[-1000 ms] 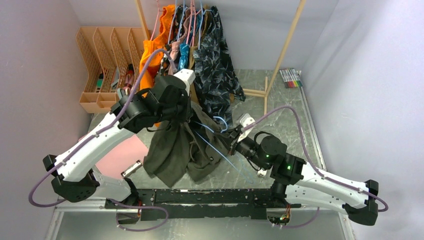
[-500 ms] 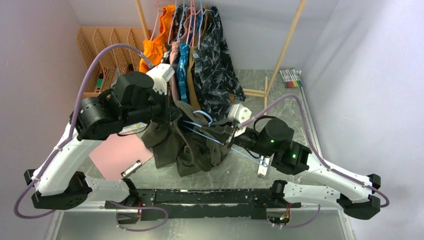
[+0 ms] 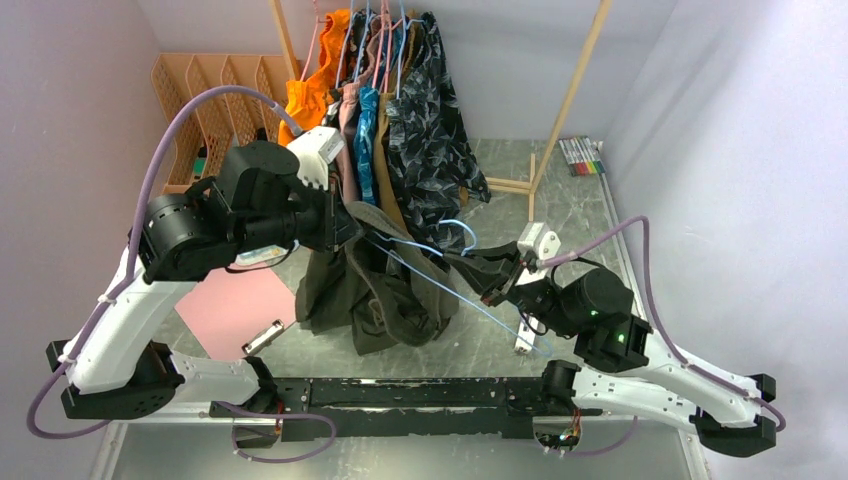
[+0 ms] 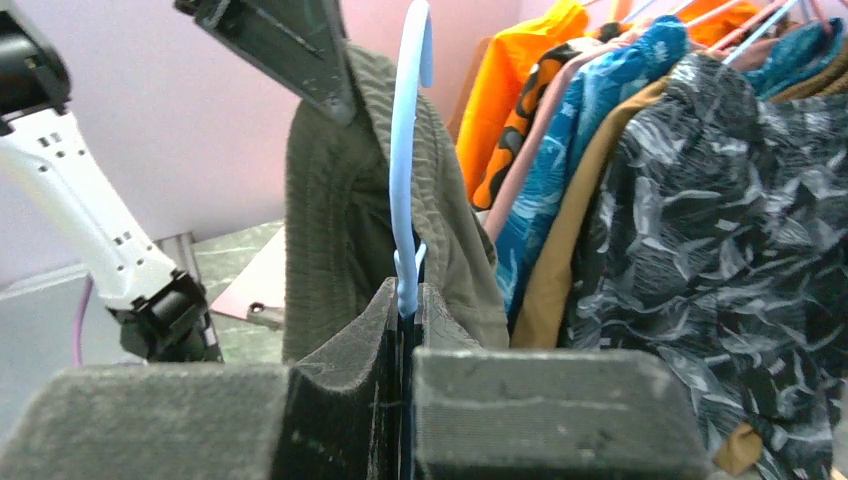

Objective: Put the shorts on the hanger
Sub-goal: Hang the shorts on the hanger.

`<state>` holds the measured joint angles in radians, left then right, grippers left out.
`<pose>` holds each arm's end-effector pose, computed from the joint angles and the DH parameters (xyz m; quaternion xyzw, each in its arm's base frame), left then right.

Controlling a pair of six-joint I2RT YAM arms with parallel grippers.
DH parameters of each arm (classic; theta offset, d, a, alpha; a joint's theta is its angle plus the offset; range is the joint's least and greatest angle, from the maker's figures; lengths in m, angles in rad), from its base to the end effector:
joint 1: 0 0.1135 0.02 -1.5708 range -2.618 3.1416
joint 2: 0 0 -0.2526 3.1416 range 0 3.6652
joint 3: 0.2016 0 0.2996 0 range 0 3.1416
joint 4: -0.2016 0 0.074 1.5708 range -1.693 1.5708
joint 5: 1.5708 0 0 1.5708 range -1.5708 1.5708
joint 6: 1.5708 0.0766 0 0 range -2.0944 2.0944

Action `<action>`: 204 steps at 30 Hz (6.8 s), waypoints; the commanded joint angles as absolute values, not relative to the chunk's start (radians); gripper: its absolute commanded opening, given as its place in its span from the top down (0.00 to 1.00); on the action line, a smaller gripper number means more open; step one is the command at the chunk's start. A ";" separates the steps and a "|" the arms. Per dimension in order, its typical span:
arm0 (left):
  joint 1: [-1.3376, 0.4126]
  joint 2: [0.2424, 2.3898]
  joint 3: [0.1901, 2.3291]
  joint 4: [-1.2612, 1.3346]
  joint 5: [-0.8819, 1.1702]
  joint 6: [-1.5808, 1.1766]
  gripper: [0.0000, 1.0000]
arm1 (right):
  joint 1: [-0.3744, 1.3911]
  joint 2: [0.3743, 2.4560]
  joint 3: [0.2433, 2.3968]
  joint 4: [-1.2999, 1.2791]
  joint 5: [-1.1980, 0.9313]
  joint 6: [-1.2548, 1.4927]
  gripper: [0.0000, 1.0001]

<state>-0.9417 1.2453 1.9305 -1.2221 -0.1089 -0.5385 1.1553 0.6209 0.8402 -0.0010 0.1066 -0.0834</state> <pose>0.1583 -0.2034 0.5082 0.1475 0.8558 -0.2979 0.3963 0.1022 0.2113 0.4154 -0.3290 0.5330 0.3690 0.6866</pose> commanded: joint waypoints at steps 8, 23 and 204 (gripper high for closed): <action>-0.944 1.250 1.997 -1.324 -0.212 -0.520 0.93 | 1.155 0.617 0.878 0.003 -0.051 -0.056 1.00; -0.943 1.230 2.004 -1.391 -0.303 -0.528 0.93 | 1.154 0.537 0.890 0.029 0.025 -0.092 1.00; -0.945 1.120 1.674 -0.771 0.647 0.118 0.64 | 1.154 0.630 0.798 0.463 -0.245 0.125 1.00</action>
